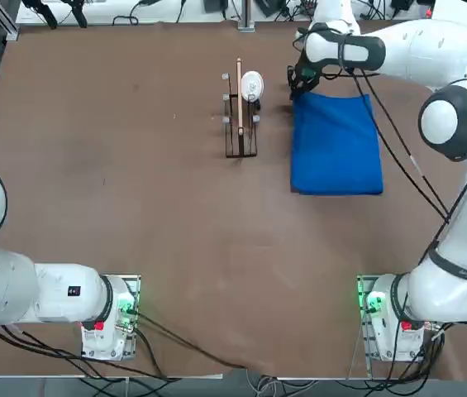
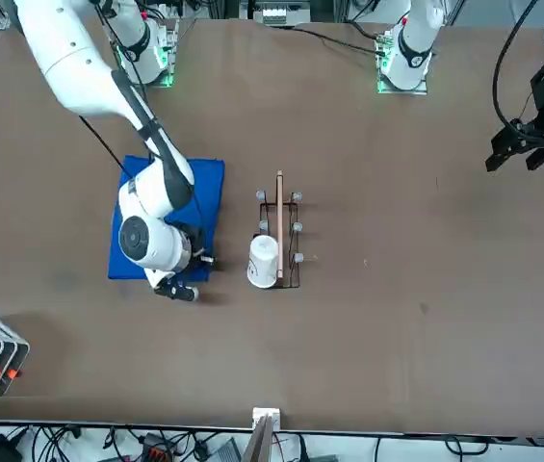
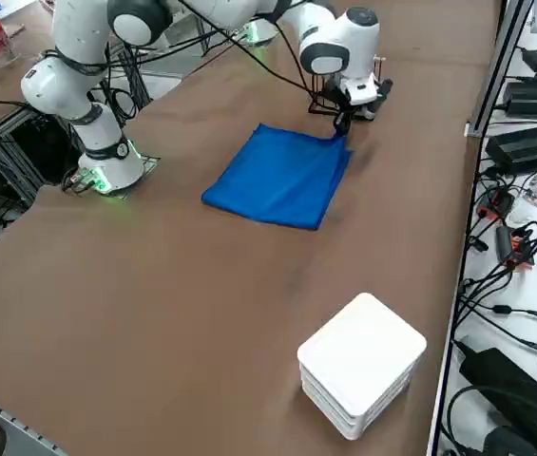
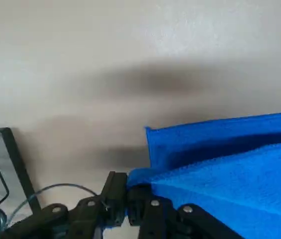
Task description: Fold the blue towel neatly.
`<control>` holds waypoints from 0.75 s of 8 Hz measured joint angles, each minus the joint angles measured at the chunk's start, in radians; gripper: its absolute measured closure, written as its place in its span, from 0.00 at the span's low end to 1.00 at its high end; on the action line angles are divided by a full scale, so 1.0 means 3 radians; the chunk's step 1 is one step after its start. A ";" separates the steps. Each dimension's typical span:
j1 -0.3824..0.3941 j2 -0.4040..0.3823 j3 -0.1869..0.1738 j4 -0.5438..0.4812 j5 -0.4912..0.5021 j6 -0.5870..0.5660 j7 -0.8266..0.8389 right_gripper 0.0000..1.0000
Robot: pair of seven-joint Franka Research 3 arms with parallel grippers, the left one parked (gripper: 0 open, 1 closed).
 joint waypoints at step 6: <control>0.0031 0.0101 -0.0001 0.0085 0.0000 0.0211 0.0001 0.57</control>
